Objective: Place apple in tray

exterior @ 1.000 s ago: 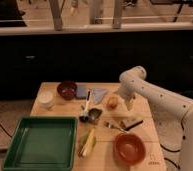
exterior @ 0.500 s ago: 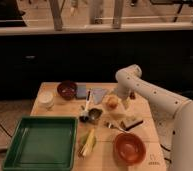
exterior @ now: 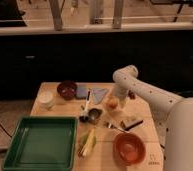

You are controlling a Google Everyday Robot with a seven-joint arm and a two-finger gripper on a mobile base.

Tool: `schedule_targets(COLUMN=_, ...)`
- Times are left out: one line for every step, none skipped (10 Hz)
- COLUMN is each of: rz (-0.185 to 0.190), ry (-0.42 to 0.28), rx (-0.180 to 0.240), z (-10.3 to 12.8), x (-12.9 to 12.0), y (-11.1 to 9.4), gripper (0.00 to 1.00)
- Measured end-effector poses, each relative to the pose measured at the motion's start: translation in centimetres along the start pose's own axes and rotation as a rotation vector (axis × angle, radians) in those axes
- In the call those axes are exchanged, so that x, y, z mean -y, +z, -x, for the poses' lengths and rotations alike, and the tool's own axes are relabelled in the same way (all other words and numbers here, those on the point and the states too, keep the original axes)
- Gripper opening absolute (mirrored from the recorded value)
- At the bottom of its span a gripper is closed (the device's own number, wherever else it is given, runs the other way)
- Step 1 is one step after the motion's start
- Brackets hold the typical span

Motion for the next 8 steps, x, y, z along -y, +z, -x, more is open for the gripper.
schedule_targets(rz=0.009, ry=0.001, rx=0.001, z=-0.17, x=-0.17, y=0.16, gripper=0.34)
schedule_targets(rz=0.011, ry=0.003, rx=0.003, z=-0.3, x=-0.21, y=0.31, gripper=0.24)
schedule_targets(rz=0.015, ry=0.002, rx=0.006, z=-0.29, x=-0.17, y=0.41, gripper=0.14)
schedule_targets(rz=0.017, ry=-0.001, rx=0.007, z=-0.21, x=-0.04, y=0.47, gripper=0.06)
schedule_targets(rz=0.019, ry=-0.002, rx=0.011, z=-0.19, x=-0.13, y=0.45, gripper=0.0)
schedule_targets(rz=0.019, ry=-0.002, rx=0.013, z=-0.2, x=-0.18, y=0.33, gripper=0.0)
schedule_targets(rz=0.019, ry=-0.002, rx=0.015, z=-0.22, x=-0.24, y=0.23, gripper=0.0)
schedule_targets(rz=0.02, ry=0.001, rx=0.019, z=-0.28, x=-0.43, y=-0.08, gripper=0.0)
